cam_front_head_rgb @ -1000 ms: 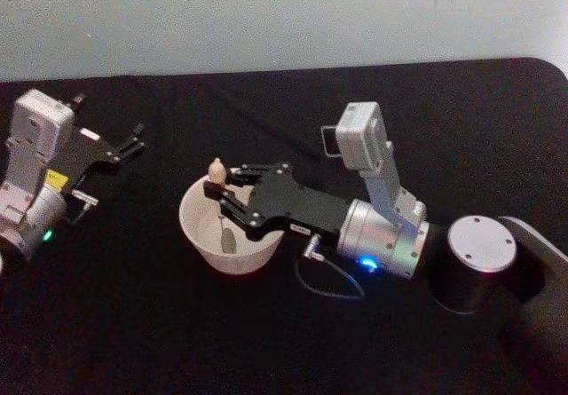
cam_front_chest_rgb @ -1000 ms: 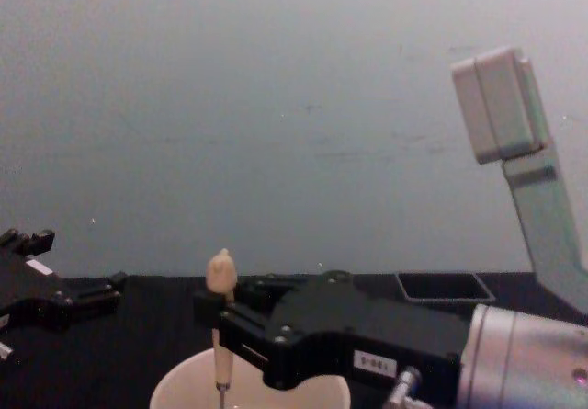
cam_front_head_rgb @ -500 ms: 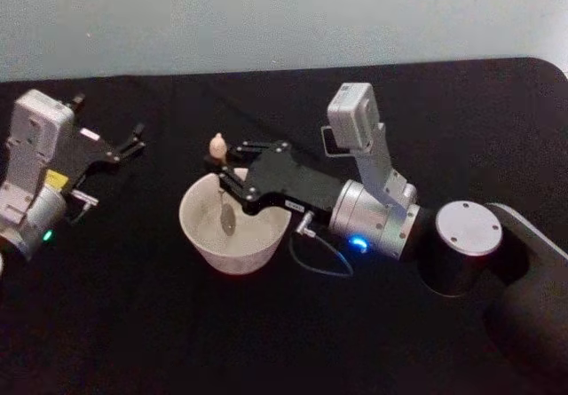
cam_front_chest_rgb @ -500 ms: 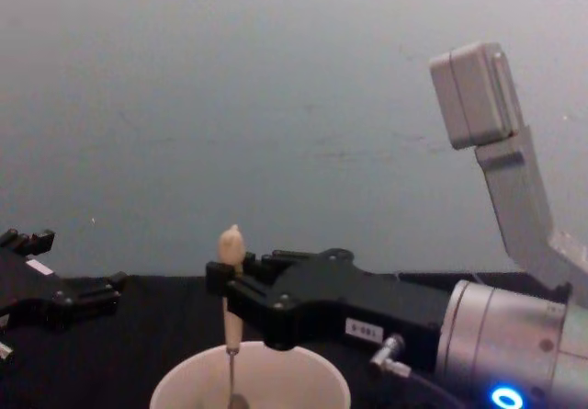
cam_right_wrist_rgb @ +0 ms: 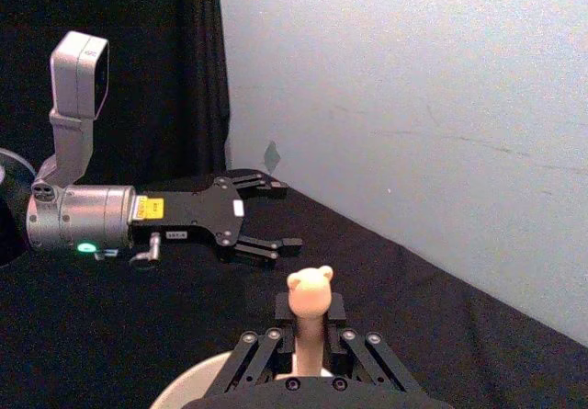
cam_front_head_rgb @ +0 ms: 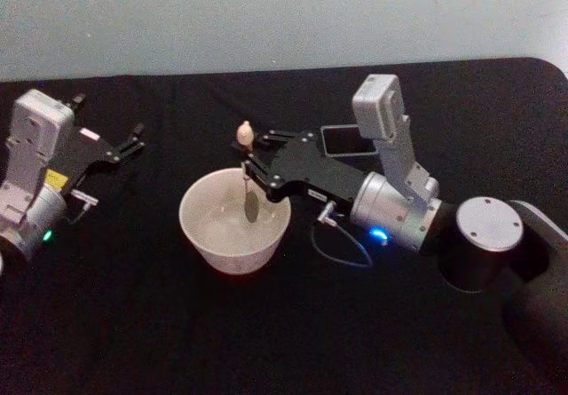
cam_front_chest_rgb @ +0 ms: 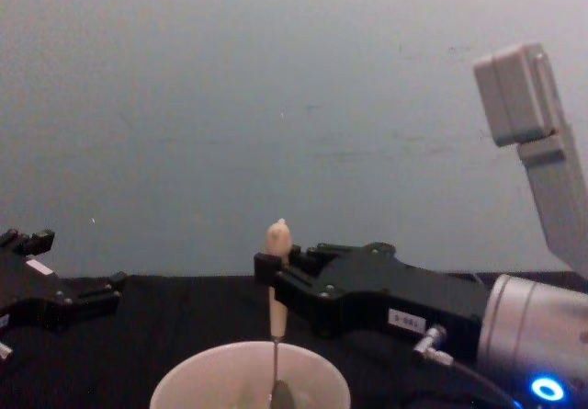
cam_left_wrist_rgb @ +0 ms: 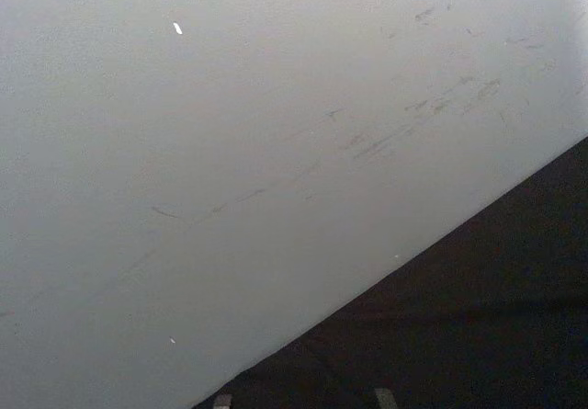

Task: Pick up the stirring spoon with one hand, stir inside the cup, then place it back in its original position.

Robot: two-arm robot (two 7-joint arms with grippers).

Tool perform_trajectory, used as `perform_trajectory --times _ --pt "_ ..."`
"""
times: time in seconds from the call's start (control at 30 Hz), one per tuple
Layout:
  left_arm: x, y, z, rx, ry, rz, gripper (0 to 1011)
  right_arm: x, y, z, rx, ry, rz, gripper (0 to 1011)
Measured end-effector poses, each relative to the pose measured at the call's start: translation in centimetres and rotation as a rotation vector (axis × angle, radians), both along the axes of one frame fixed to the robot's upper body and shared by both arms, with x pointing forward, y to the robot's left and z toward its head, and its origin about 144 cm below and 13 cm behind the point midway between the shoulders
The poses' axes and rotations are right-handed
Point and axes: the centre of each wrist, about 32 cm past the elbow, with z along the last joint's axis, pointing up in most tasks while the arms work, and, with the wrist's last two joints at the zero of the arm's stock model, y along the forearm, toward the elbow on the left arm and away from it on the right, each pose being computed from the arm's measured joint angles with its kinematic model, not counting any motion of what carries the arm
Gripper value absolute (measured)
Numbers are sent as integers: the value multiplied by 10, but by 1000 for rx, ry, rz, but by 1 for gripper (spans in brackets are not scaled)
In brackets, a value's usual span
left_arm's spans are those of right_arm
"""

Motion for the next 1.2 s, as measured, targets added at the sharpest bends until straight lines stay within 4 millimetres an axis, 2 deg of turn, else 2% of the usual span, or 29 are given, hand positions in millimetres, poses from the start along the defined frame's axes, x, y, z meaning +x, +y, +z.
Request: perform_trajectory --times 0.23,0.53,0.9,1.2 --pt "0 0 0 0 0 0 1001 -9 -9 0 3 17 3 210" --pt "0 0 0 0 0 0 1001 -18 -11 -1 -3 35 23 210" --pt "0 0 0 0 0 0 1001 -26 -2 -1 3 46 78 210" --pt "0 0 0 0 0 0 1001 -24 7 0 10 40 93 210"
